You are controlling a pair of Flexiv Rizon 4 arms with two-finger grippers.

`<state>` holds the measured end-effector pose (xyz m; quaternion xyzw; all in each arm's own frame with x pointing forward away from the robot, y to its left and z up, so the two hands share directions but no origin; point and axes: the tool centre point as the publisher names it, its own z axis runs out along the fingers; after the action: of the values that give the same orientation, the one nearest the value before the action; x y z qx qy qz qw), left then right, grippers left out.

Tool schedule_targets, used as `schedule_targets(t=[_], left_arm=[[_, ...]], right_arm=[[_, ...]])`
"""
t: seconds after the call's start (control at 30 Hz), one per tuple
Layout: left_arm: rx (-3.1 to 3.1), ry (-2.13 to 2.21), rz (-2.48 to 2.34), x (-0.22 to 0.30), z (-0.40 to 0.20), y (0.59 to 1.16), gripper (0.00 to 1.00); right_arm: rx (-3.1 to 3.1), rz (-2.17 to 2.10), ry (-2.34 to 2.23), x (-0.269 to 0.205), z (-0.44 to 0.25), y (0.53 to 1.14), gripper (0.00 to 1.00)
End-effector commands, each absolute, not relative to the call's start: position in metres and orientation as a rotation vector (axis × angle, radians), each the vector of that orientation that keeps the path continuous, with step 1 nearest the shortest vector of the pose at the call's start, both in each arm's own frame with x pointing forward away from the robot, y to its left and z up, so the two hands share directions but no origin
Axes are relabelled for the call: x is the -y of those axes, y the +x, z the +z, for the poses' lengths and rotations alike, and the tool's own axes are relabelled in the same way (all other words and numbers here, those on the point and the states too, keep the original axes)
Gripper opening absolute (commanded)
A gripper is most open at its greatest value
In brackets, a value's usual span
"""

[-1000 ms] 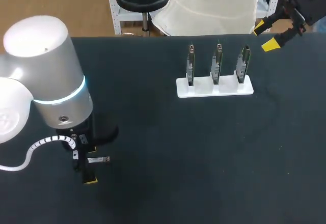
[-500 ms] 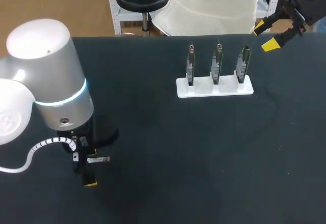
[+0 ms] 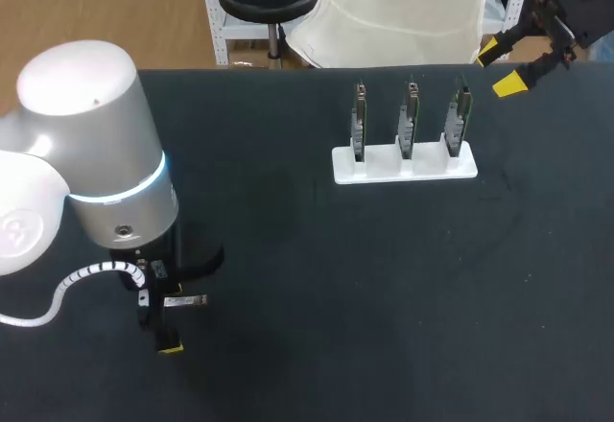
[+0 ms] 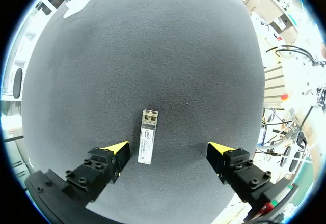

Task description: Pick up the optical module with the left hand, and insert it into the network port with the right hand.

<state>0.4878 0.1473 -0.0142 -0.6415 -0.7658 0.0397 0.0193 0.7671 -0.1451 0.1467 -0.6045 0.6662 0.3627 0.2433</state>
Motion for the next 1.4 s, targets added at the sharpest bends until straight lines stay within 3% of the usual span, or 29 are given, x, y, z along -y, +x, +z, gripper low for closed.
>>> schedule_targets(t=[0.03,0.33,0.4,0.47,0.53,0.57,0.6,0.63,1.4], left_arm=[[2.371,-1.992,0.120,-0.148,-0.018,0.490,1.00],[2.361,-2.005,0.105,-0.147,-0.017,0.492,0.99],[2.361,-2.005,0.104,-0.147,-0.018,0.493,0.82],[2.363,-2.006,0.105,-0.146,-0.019,0.493,0.49],[2.361,-2.010,0.106,-0.145,-0.019,0.494,0.36],[2.357,-2.015,0.103,-0.145,-0.019,0.494,0.26],[2.350,-2.022,0.098,-0.145,-0.019,0.494,0.07],[2.347,-2.025,0.095,-0.144,-0.018,0.494,0.00],[2.486,-1.996,0.118,-0.139,0.002,0.523,0.00]], right_arm=[[-1.820,0.984,-1.648,0.145,0.147,0.764,1.00],[-1.820,0.984,-1.648,0.145,0.147,0.764,1.00],[-1.820,0.984,-1.648,0.145,0.147,0.764,1.00],[-1.820,0.984,-1.648,0.145,0.147,0.764,1.00],[-1.820,0.984,-1.648,0.145,0.147,0.764,1.00],[-1.820,0.984,-1.648,0.145,0.147,0.764,1.00],[-1.820,0.984,-1.648,0.145,0.147,0.764,1.00],[-1.820,0.984,-1.648,0.145,0.147,0.764,1.00],[-1.820,0.984,-1.648,0.145,0.147,0.764,1.00]])
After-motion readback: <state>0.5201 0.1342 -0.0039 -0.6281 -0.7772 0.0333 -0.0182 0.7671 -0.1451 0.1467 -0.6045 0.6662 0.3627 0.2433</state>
